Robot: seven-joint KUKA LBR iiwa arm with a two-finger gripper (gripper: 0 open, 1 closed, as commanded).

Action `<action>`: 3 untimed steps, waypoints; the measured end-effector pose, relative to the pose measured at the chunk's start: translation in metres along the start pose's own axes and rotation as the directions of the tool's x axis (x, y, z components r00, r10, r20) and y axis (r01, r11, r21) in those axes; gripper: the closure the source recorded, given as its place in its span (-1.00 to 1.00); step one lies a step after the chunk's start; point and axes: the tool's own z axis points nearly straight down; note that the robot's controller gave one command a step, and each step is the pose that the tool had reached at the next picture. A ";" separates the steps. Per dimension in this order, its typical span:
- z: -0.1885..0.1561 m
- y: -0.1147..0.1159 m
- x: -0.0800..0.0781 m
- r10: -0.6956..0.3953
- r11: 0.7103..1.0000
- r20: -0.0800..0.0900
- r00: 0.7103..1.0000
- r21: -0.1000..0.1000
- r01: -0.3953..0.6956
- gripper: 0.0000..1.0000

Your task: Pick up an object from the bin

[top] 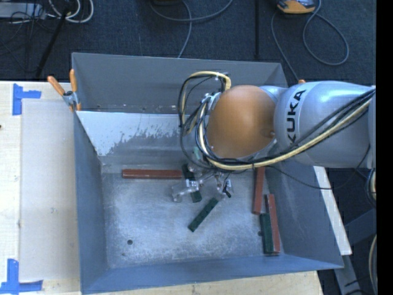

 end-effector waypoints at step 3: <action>-0.166 0.033 0.052 -0.034 0.999 -0.002 0.999 0.004 0.034 1.00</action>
Offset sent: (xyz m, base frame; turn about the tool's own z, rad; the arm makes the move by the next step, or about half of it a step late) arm 0.0000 0.0000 0.0000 0.0000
